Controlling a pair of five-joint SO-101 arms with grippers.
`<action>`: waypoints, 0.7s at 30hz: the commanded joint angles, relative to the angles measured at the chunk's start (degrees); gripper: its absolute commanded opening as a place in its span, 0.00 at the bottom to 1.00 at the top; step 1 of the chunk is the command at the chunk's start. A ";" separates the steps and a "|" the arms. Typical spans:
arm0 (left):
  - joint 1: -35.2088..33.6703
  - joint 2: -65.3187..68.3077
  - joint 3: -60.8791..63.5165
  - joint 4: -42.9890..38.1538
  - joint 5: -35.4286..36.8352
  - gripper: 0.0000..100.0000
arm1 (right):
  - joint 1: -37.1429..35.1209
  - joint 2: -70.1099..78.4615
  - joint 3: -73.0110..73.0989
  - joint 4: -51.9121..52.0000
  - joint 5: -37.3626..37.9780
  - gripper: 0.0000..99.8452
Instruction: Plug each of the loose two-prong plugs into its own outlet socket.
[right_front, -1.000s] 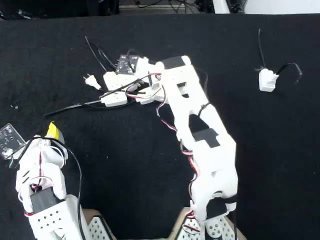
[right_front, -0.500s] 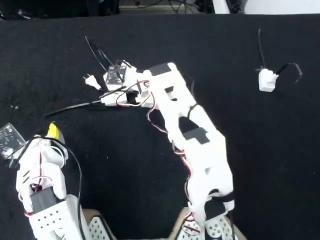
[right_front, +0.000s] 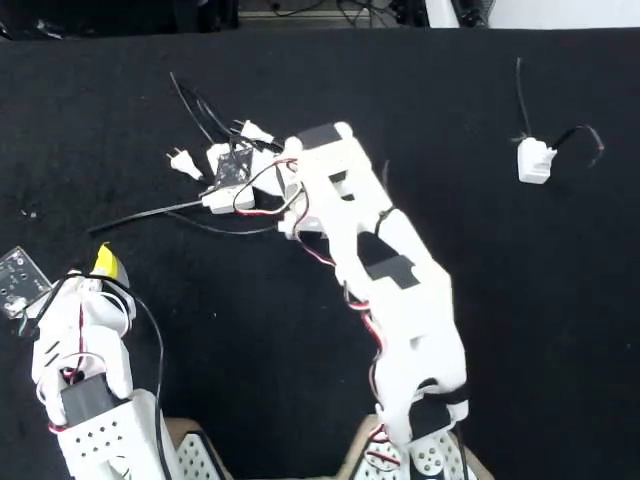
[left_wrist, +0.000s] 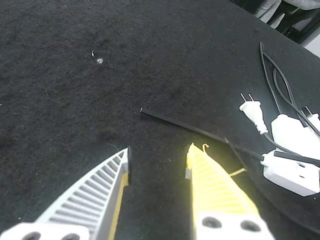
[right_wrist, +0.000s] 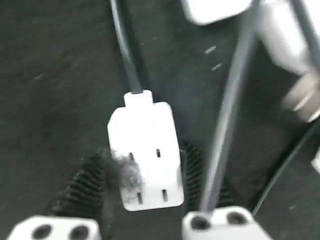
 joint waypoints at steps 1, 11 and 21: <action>-0.31 -0.53 -2.68 -1.23 0.44 0.19 | -3.16 -9.27 1.54 6.59 -5.10 0.01; -0.31 -0.53 -2.68 -1.23 0.44 0.19 | -13.89 -28.00 35.30 -14.77 -13.80 0.01; -0.31 -0.53 -2.68 -1.23 0.44 0.19 | -14.77 -38.02 45.67 -13.27 -22.95 0.14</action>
